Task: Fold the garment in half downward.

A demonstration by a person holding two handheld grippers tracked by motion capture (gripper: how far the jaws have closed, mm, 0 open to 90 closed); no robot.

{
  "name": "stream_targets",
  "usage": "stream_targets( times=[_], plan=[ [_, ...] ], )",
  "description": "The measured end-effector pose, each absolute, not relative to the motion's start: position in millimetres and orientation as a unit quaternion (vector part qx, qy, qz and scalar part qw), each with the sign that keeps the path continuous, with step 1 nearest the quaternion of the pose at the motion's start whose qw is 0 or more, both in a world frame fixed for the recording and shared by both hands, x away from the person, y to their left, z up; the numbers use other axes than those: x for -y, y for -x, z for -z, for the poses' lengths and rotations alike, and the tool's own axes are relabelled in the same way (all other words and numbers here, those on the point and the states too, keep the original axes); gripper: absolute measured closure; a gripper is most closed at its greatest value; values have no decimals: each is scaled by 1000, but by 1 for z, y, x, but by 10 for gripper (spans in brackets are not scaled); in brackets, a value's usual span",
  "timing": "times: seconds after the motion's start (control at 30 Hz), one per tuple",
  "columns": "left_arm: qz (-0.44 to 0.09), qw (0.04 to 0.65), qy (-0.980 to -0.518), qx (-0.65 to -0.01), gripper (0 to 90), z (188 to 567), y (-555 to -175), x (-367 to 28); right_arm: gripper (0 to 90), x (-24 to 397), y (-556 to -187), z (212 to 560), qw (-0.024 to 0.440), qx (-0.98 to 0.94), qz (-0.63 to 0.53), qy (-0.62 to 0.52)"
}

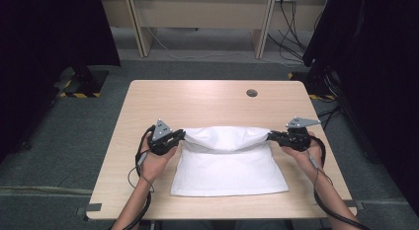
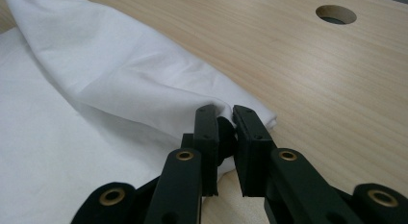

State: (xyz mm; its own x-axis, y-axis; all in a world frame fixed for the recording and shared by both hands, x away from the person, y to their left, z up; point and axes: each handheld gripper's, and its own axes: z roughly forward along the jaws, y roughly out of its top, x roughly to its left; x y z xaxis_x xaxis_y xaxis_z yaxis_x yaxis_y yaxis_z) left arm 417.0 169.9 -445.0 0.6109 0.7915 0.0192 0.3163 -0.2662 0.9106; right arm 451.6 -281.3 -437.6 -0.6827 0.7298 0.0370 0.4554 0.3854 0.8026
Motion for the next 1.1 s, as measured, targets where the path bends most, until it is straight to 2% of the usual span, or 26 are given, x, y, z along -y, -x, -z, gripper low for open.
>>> stream_targets(
  times=[1.1],
  plan=[
    [-251,485,-769,-334,825,433,-389,-172,810,285,-427,426,175,-817,-425,-348]
  ],
)
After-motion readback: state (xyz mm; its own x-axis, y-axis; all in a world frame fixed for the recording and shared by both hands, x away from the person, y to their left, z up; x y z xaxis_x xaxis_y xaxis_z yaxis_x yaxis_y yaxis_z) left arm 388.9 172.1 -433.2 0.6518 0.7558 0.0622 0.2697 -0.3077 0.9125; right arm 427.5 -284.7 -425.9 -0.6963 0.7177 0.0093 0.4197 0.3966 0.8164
